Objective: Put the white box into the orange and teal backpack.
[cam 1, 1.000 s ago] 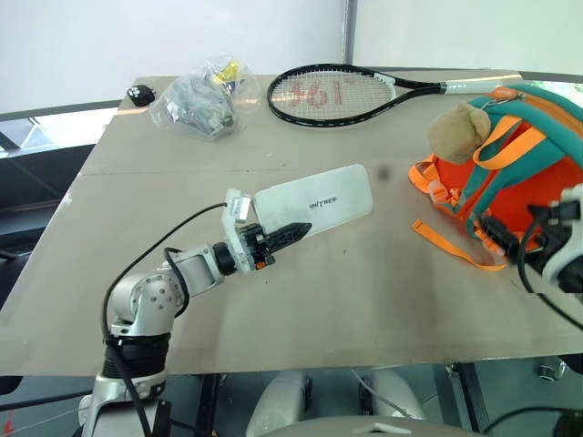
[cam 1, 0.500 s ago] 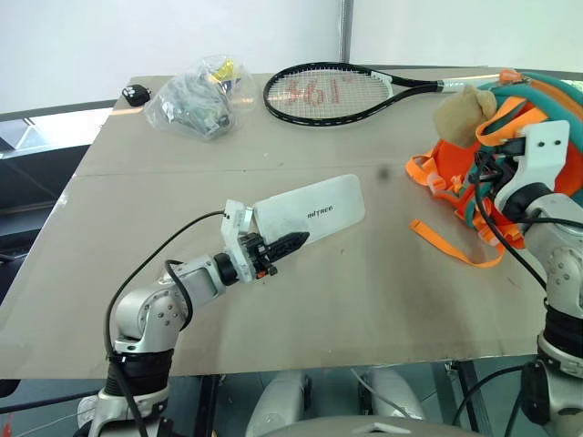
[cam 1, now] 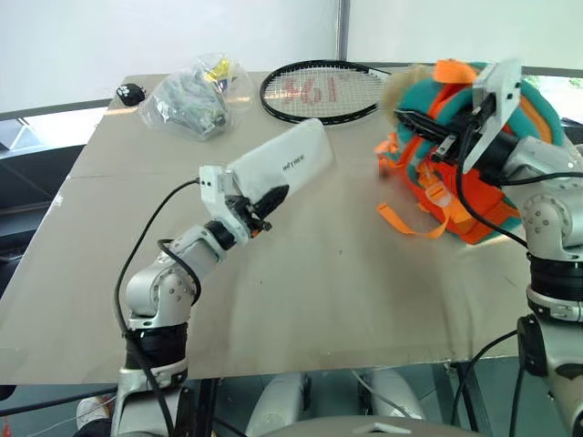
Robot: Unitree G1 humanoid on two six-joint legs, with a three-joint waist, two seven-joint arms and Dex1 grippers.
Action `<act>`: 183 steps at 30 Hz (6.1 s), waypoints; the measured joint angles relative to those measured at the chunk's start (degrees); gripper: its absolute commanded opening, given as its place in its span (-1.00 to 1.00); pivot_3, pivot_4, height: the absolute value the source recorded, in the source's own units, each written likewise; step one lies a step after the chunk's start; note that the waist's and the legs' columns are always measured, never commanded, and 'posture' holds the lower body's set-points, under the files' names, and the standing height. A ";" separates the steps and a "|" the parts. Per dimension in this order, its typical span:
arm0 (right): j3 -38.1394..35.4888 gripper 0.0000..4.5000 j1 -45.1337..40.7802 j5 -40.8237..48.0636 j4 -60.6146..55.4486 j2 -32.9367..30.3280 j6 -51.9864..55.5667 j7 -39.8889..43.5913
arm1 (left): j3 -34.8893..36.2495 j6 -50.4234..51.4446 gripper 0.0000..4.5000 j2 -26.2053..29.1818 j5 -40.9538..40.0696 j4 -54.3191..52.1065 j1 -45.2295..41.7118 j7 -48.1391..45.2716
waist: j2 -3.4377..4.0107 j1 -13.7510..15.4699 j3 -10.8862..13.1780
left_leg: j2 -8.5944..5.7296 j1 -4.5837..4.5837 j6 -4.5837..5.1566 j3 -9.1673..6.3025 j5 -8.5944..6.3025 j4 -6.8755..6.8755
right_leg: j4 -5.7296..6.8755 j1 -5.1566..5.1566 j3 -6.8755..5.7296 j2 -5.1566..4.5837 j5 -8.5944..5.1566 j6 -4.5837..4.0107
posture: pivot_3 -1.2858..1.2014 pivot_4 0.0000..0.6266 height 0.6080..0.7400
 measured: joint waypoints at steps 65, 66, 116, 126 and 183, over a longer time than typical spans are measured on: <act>0.20 -1.00 12.05 2.17 -0.68 -14.68 1.55 13.81 | -15.23 12.88 0.93 8.82 12.99 16.02 -38.80 -45.71 | -0.10 0.08 0.18 | -0.10 -1.29 0.20 -0.35 -0.08 1.70 | 0.82 -0.10 -1.41 -0.36 0.06 0.12 | 0.03 -0.52 1.00; 0.34 -1.00 11.99 1.74 -0.36 -14.65 1.50 13.53 | -13.76 14.61 0.93 9.72 11.30 14.98 -38.11 -45.86 | -0.10 0.31 0.18 | -0.14 -1.30 0.20 -0.45 -0.08 1.71 | 0.82 -0.08 -1.46 -0.37 0.06 0.12 | 0.03 -0.52 1.00; -8.28 -1.00 -2.86 1.69 19.90 1.08 6.72 -18.98 | 5.85 26.56 -0.86 7.54 -17.59 7.59 -8.01 -10.23 | -0.07 0.32 0.15 | -0.18 -0.65 0.20 -0.05 -0.08 1.46 | 0.84 0.14 -1.08 -0.47 0.06 0.12 | 0.03 -0.52 1.00; -8.28 -1.00 -3.43 2.07 22.06 1.38 6.58 -24.24 | -0.76 16.81 -0.86 2.09 -10.60 5.51 0.19 -5.24 | 0.02 0.11 0.01 | -0.08 -0.30 0.20 0.18 -0.08 1.02 | 0.82 0.17 -0.82 -0.43 0.06 0.12 | 0.03 -0.52 1.00; -25.15 0.99 60.40 -3.06 -15.26 -14.77 -7.36 3.09 | 5.07 -11.00 1.00 17.94 8.24 -11.88 28.56 -23.39 | 0.03 1.82 0.00 | 0.06 -0.35 0.21 0.12 -0.09 0.63 | 0.05 0.26 -0.75 -0.31 0.06 0.11 | 0.03 -0.52 1.00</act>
